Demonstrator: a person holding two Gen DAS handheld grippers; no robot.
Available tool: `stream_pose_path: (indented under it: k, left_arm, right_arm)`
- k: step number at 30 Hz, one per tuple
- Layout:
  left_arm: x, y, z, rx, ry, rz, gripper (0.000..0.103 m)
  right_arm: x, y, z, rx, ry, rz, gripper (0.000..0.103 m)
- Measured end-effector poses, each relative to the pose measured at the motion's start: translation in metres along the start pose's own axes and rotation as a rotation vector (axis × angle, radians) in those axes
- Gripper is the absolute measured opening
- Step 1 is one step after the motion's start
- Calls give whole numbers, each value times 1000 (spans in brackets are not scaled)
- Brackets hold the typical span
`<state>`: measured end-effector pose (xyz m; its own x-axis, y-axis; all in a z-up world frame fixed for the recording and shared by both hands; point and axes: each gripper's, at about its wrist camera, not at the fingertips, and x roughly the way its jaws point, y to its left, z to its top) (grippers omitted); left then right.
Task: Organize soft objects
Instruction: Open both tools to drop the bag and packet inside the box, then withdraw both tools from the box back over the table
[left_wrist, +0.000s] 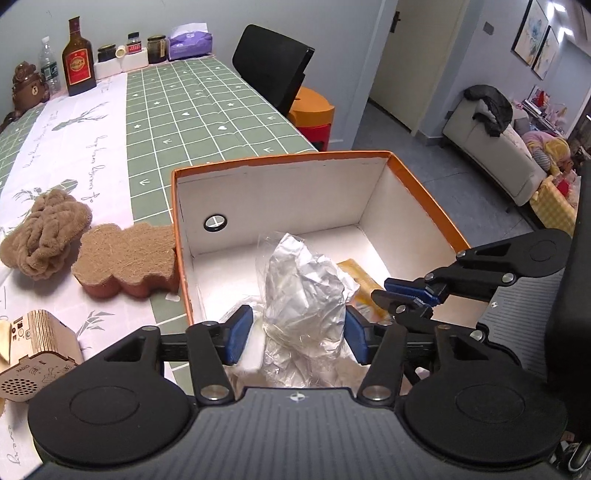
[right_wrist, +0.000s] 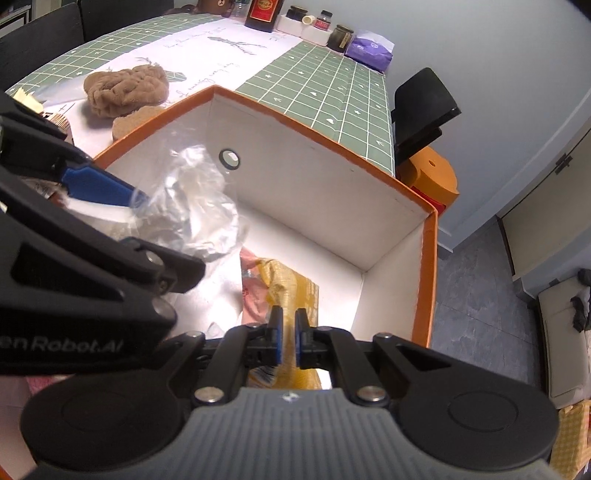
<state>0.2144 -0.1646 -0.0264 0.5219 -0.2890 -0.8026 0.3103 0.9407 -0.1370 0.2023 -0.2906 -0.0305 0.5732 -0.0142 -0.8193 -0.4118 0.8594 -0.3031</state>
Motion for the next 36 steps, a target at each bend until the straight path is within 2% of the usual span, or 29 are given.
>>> stream_pose_path:
  k: [1,2,3,8,10,12,14,18,24,29,36]
  left_arm:
    - [-1,0,0,0,-1,1,67]
    - [-2,-1,0,1,-3,3,69]
    - [-3,-1,0,1,-6,8,73]
    - [-12,2,1,-17,-17,-17,79]
    - [-20,4,0,-18,-36,-24,79]
    - [-28,5,-1,-11,-56,-42,79]
    - [-37,8,-4,-4,-74,-52,80]
    - [-57,14,-11,24,-139,-102,82]
    - [-83,25,-27,15,-255,-132,83]
    - [-111,27,-49,49,-379,-90,83]
    - [-151,38,-82,75,-521,-16,82]
  right_arm:
    - [0,1,0,-13,3,-5,15]
    - [-1,3,0,-29,4,-15,31]
    - [-3,3,-1,-37,1,-21,38]
    - [-15,4,-2,-62,-11,-40,39]
    - [-22,2,-2,-58,-21,-48,43]
    - [-31,1,-2,-51,-35,-57,55]
    - [-40,1,-3,-47,-47,-80,61]
    - [-59,4,-6,-28,-76,-99,63]
    - [-85,14,-11,22,-139,-131,63]
    - [-111,37,-16,62,-254,-147,63]
    - [-134,89,-24,68,-389,-199,63]
